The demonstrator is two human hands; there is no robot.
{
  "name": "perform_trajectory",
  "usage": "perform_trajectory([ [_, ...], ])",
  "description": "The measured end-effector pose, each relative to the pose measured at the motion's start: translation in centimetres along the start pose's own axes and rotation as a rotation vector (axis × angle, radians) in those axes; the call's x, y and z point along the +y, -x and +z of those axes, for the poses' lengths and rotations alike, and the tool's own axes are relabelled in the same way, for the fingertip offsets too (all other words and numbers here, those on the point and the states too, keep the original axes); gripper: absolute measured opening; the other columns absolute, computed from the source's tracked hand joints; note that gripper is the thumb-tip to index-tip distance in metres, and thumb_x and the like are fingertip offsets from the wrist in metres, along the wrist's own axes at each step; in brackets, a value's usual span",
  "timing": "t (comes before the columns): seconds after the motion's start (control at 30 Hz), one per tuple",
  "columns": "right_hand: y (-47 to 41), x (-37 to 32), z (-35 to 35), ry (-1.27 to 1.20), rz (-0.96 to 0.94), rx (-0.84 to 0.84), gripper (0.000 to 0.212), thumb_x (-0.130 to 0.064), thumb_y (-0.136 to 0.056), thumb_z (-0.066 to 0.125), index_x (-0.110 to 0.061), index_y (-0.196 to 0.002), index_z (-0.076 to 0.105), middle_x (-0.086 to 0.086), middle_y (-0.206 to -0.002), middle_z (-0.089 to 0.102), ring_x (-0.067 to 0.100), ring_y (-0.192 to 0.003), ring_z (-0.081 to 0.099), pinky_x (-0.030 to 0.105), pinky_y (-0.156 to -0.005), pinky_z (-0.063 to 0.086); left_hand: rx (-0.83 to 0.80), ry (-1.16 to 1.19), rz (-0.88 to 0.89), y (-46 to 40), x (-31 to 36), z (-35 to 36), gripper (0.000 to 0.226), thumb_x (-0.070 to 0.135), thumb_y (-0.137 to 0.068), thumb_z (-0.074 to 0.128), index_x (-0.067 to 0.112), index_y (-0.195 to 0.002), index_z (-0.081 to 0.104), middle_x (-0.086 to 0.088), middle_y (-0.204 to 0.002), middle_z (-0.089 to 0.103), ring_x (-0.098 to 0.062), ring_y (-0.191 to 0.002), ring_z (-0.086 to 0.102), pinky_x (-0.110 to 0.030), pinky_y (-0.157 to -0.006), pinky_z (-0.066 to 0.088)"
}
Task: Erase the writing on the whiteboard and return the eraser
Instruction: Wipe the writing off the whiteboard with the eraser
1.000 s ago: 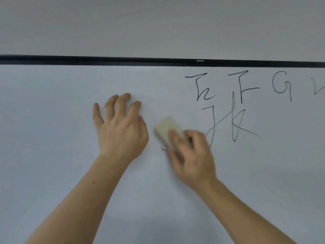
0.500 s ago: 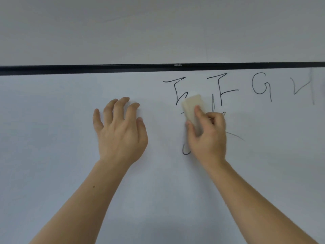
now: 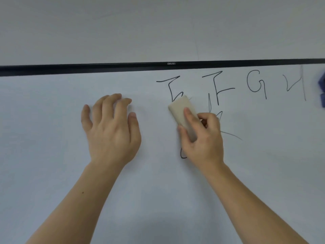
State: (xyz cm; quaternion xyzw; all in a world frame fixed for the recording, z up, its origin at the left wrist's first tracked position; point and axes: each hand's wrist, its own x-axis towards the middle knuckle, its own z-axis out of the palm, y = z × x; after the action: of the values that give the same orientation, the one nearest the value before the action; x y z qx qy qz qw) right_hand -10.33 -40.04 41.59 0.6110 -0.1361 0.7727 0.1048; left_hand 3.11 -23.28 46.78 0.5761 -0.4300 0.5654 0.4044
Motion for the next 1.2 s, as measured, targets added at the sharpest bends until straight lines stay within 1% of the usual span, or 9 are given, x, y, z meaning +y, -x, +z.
perform_trajectory([
  [0.1,1.0,-1.9,0.4,0.007,0.045,0.007,0.046,-0.034,-0.086,0.068,-0.020,-0.131,0.064,0.012,-0.105,0.054,0.027,-0.090,0.053,0.037,-0.068,0.054,0.009,-0.002,0.037,0.3,-0.9,0.2,0.038,0.025,-0.094,0.041,0.015,-0.126,0.059,-0.006,-0.137,0.056,-0.030,-0.134,0.045,-0.061,-0.115,0.020],
  [0.23,5.3,-5.4,0.6,-0.029,-0.239,-0.126,0.044,-0.025,-0.086,0.074,-0.013,-0.127,0.067,0.017,-0.101,0.058,0.031,-0.085,0.057,0.040,-0.067,0.052,0.025,0.013,0.049,0.3,-1.5,0.0,0.038,0.026,-0.094,0.041,0.015,-0.125,0.060,-0.005,-0.136,0.058,-0.030,-0.132,0.047,-0.061,-0.115,0.020],
  [0.33,5.9,-3.1,-0.8,0.028,-0.287,-0.149,0.042,-0.026,-0.085,0.075,-0.013,-0.125,0.069,0.017,-0.100,0.059,0.029,-0.085,0.058,0.040,-0.066,0.053,0.017,0.028,0.046,0.1,-1.7,-0.2,0.038,0.028,-0.095,0.041,0.016,-0.125,0.060,-0.005,-0.136,0.058,-0.031,-0.133,0.046,-0.061,-0.116,0.018],
  [0.53,3.7,4.1,-4.0,0.107,0.066,-0.007,0.045,-0.038,-0.087,0.064,-0.021,-0.128,0.065,0.009,-0.107,0.056,0.024,-0.095,0.058,0.034,-0.073,0.055,-0.002,-0.019,0.084,0.4,-1.0,0.3,0.042,0.039,-0.094,0.043,0.016,-0.123,0.062,-0.006,-0.139,0.056,-0.033,-0.136,0.043,-0.064,-0.116,0.015],
  [0.7,2.1,3.7,-3.1,0.057,0.193,0.036,0.049,-0.042,-0.086,0.062,-0.023,-0.131,0.063,0.004,-0.106,0.052,0.024,-0.093,0.057,0.034,-0.076,0.055,-0.068,-0.053,0.132,1.6,1.2,1.5,0.044,0.043,-0.091,0.048,0.018,-0.122,0.066,-0.006,-0.143,0.054,-0.033,-0.140,0.040,-0.067,-0.116,0.010],
  [0.9,6.0,1.0,-3.0,-0.034,-0.234,-0.175,0.046,-0.028,-0.085,0.075,-0.016,-0.128,0.066,0.012,-0.104,0.057,0.028,-0.085,0.059,0.038,-0.068,0.053,-0.043,-0.063,0.048,2.8,3.6,2.8,0.039,0.034,-0.090,0.048,0.016,-0.121,0.065,-0.006,-0.145,0.053,-0.034,-0.142,0.038,-0.067,-0.115,0.012],
  [1.03,4.9,3.3,-3.9,0.012,-0.386,-0.222,0.041,-0.028,-0.086,0.074,-0.015,-0.125,0.069,0.017,-0.100,0.062,0.032,-0.082,0.060,0.041,-0.066,0.052,-0.031,-0.090,0.034,3.3,4.7,3.1,0.038,0.033,-0.090,0.049,0.015,-0.120,0.065,-0.006,-0.144,0.054,-0.033,-0.141,0.039,-0.066,-0.115,0.013],
  [1.1,3.0,5.5,-4.0,0.036,-0.298,-0.152,0.040,-0.028,-0.086,0.072,-0.016,-0.124,0.069,0.018,-0.100,0.061,0.032,-0.084,0.060,0.042,-0.066,0.054,-0.025,-0.099,0.029,3.5,4.7,3.2,0.037,0.032,-0.090,0.050,0.015,-0.120,0.065,-0.006,-0.143,0.055,-0.033,-0.141,0.040,-0.066,-0.116,0.014],
  [1.2,-0.5,7.8,-4.0,0.045,-0.047,-0.037,0.043,-0.034,-0.086,0.067,-0.020,-0.127,0.067,0.012,-0.105,0.057,0.027,-0.091,0.055,0.039,-0.066,0.055,-0.025,-0.115,0.017,3.9,4.7,3.1,0.036,0.031,-0.092,0.048,0.015,-0.120,0.064,-0.006,-0.143,0.055,-0.033,-0.140,0.041,-0.065,-0.116,0.014],
])
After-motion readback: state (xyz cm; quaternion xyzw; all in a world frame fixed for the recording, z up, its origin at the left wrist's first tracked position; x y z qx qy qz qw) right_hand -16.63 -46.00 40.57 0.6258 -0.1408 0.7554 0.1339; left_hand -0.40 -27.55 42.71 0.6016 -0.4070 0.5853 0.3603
